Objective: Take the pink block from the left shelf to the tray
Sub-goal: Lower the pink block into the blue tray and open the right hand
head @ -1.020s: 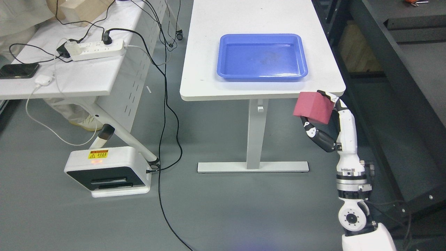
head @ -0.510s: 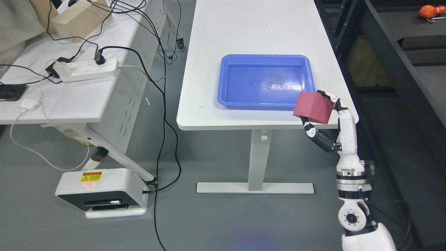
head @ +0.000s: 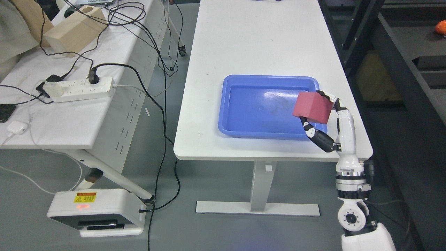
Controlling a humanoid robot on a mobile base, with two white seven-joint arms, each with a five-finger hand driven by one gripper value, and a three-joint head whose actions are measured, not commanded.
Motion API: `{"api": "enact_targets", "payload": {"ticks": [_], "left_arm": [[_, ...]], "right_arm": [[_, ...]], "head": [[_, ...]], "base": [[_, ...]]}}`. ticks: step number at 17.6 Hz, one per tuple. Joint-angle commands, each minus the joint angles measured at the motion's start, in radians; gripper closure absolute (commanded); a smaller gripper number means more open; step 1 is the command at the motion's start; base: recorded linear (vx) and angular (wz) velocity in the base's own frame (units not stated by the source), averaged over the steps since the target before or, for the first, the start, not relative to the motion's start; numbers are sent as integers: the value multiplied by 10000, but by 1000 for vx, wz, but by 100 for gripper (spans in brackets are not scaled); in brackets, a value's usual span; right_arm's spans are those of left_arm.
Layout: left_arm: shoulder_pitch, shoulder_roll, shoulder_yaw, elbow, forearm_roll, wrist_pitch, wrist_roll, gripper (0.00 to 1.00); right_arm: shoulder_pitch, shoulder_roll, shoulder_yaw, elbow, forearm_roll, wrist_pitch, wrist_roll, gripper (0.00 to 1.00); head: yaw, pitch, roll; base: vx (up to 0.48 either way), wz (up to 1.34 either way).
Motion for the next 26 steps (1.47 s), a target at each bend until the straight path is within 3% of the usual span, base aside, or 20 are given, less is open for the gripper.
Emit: {"api": "enact_targets", "payload": {"ticks": [1,9,15,17,21,26], "left_arm": [[200,175,1,-175,0,8,-1,0],[200,175,1,-175,0,8,-1,0],[200,175,1,-175,0,8,-1,0],[200,175,1,-175,0,8,-1,0],[200,175,1,-175,0,8,-1,0],[200,175,1,-175,0,8,-1,0]], "right_arm": [[-260,-175,385,-1,573,78,181,94],[-245,-175,1489,61,1956,1181,1177,94],[-307,-175,1950,367,2340,2103,2098,87],[-291,-175,1935,383,2264,2164,2083,78],[-230,-175,1920,383,2096,2715,2007,49],[-184,-175,1782,398,687,3130,2083,25]], "head": [[0,0,0],[0,0,0],[0,0,0],[0,0,0],[0,0,0],[0,0,0]], "base": [[211,16],[161,3],[118,30],[106,16],[85,11],[48,3]]}}
